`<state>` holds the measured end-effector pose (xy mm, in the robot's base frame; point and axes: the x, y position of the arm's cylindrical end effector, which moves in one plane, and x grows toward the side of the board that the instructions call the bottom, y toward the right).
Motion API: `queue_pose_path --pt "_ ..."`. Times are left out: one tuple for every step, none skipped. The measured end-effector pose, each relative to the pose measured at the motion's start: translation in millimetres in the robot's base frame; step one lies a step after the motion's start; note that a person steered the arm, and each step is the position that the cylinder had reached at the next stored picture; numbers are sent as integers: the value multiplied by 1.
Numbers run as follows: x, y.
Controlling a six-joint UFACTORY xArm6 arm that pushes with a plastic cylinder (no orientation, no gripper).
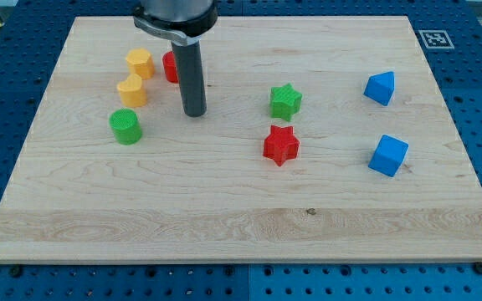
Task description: Drag the red circle to the top left of the yellow hexagon diagonally
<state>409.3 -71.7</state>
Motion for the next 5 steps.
queue_pose_path --pt "-2 0" --pt "-7 -3" --pt "-19 -4" --pt "-40 -4" --pt "-59 -3"
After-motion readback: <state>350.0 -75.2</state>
